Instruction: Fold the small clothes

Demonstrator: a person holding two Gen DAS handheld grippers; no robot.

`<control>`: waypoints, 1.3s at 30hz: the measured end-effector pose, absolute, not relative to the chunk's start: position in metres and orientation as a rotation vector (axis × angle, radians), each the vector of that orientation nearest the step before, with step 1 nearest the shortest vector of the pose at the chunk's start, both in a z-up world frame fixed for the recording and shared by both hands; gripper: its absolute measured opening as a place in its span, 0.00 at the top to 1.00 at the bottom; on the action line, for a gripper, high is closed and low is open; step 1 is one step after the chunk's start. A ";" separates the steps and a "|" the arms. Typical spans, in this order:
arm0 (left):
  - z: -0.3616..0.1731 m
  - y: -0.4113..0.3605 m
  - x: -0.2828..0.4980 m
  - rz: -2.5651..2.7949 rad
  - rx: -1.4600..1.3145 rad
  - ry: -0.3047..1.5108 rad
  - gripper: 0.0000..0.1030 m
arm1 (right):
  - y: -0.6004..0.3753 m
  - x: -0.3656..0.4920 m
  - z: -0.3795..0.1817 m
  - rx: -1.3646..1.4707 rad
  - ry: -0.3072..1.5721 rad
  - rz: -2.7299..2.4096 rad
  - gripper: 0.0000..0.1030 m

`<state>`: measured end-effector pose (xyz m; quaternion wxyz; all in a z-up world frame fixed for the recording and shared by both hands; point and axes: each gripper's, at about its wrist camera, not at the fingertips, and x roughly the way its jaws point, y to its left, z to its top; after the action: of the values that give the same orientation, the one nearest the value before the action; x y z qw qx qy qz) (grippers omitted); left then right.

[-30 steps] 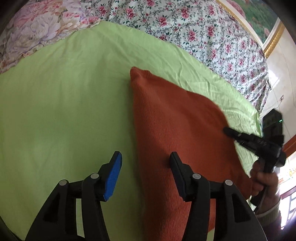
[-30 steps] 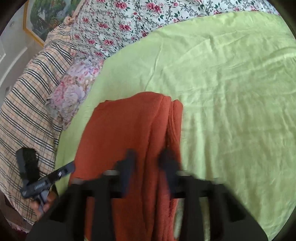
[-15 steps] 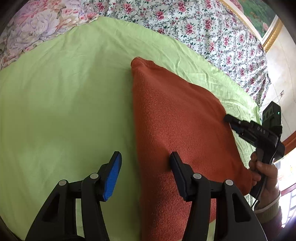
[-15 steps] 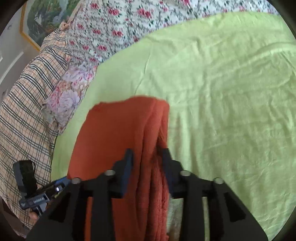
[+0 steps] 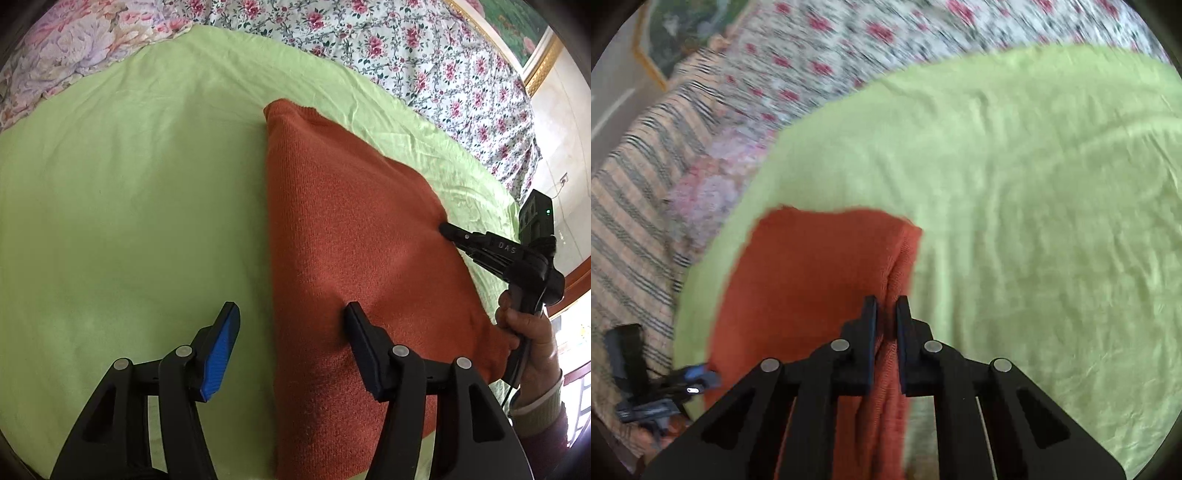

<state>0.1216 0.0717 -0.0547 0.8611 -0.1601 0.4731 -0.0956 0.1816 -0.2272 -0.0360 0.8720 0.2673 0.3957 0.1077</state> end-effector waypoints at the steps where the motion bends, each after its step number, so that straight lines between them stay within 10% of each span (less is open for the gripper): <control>1: -0.054 0.072 0.120 -0.199 -0.334 0.991 0.42 | -0.229 0.182 -0.041 0.591 0.830 0.227 0.87; 9: -0.049 0.075 0.094 -0.214 -0.324 0.980 0.42 | -0.219 0.096 -0.009 0.651 0.763 0.310 0.62; 15: -0.051 0.062 0.071 -0.253 -0.282 1.001 0.42 | -0.197 0.042 -0.029 0.650 0.852 0.362 0.64; 17: -0.055 0.057 0.063 -0.251 -0.249 1.008 0.42 | -0.195 0.037 -0.032 0.631 0.858 0.345 0.96; 32: -0.075 0.057 0.047 -0.247 -0.177 1.022 0.41 | -0.174 0.027 -0.046 0.399 0.894 0.202 0.96; 39: -0.065 0.075 0.053 -0.299 -0.267 1.027 0.43 | -0.197 0.019 -0.032 0.526 0.876 0.206 0.75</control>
<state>0.0529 0.0750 -0.0647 0.8519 -0.1270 0.4878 -0.1420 0.0186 -0.1968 -0.0322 0.8672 0.2512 0.4186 0.0983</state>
